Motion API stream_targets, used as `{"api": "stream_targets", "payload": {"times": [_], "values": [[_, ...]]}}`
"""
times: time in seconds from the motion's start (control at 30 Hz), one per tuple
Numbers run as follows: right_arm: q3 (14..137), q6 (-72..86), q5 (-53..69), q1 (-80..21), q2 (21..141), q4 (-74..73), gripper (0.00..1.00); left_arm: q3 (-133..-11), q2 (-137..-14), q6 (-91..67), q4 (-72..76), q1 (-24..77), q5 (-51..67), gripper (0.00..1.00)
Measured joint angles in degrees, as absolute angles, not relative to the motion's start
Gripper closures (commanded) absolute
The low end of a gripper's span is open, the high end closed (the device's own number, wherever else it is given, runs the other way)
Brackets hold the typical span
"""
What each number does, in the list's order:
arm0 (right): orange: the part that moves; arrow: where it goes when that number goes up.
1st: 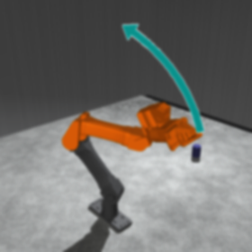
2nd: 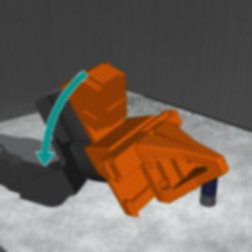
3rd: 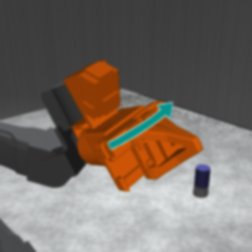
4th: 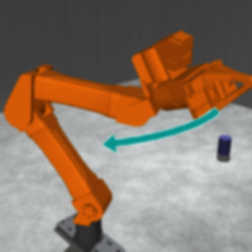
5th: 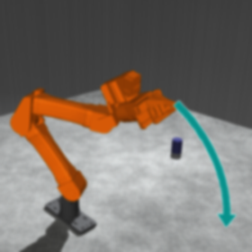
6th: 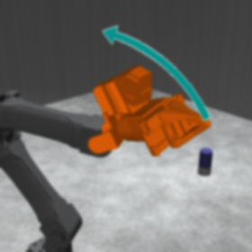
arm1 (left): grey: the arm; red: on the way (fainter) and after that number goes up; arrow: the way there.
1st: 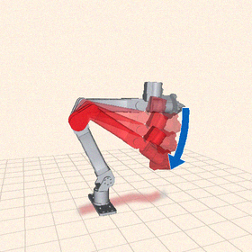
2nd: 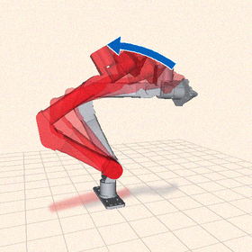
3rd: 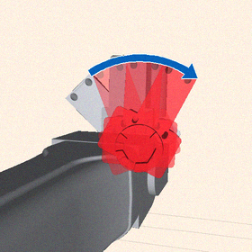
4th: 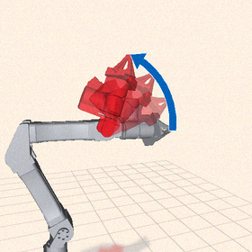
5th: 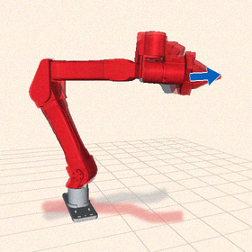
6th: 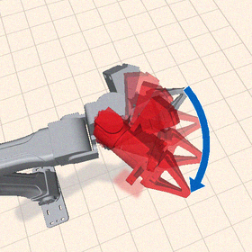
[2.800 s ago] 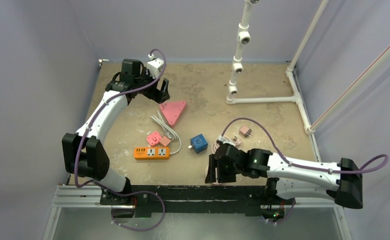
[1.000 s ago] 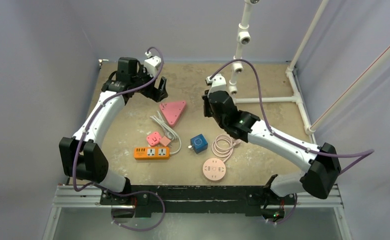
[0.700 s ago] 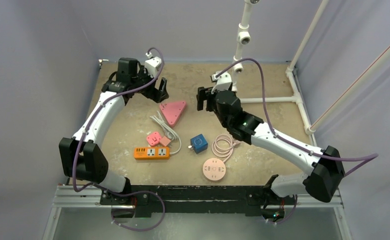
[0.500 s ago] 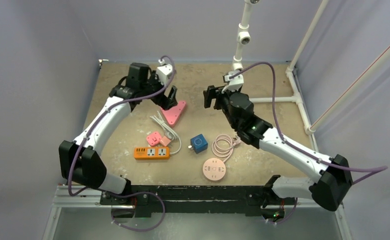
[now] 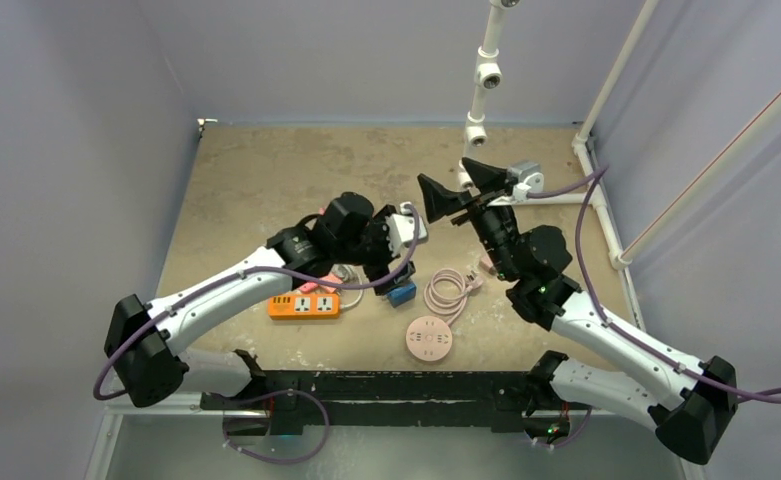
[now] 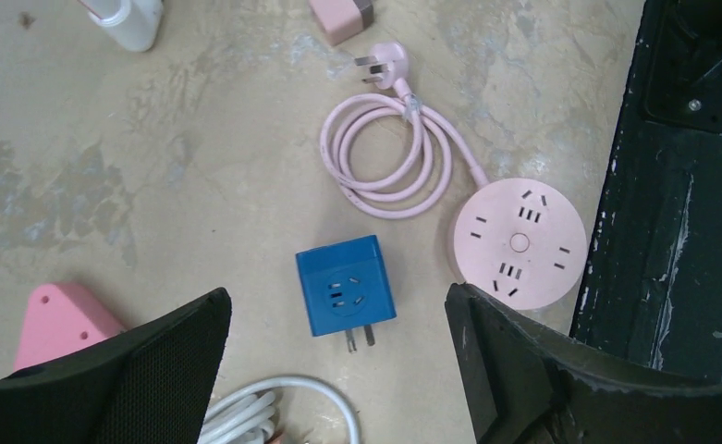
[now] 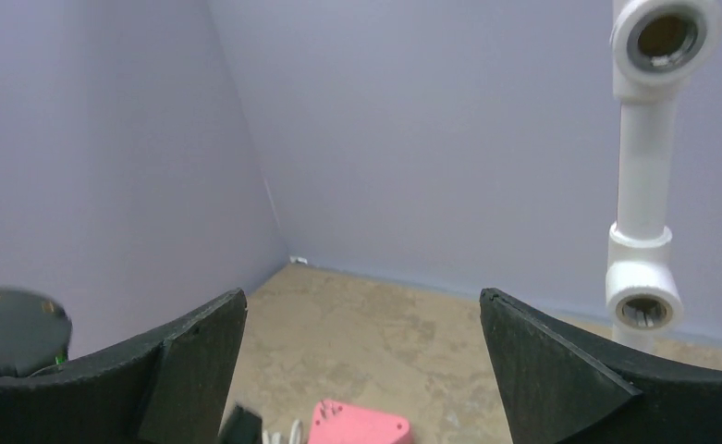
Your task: Insert the plug
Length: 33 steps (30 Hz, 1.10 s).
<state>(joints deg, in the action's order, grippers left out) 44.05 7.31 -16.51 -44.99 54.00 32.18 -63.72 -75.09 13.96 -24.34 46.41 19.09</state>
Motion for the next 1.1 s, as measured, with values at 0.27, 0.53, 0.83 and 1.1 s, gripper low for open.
{"api": "stream_targets", "payload": {"times": [0.27, 0.53, 0.83, 1.1], "values": [[38.4, 6.4, -20.4, -45.0, 53.1, 47.9, 0.01, -59.1, -78.9, 11.1, -16.6, 55.7, 12.7, 0.1], [35.2, 3.2, -30.6, -40.6, 59.6, 59.4, 0.01, -59.2, -89.3, 9.7, -11.3, 61.6, 9.5, 0.09], [30.4, 2.1, -26.6, -22.3, 51.7, 60.2, 0.01, -61.4, -94.5, 9.6, -10.0, 64.0, 5.9, 0.06], [32.6, 2.0, -20.8, -19.4, 39.0, 44.2, 0.01, -63.5, -96.7, 9.6, -9.9, 65.7, 4.0, 0.02]]}}
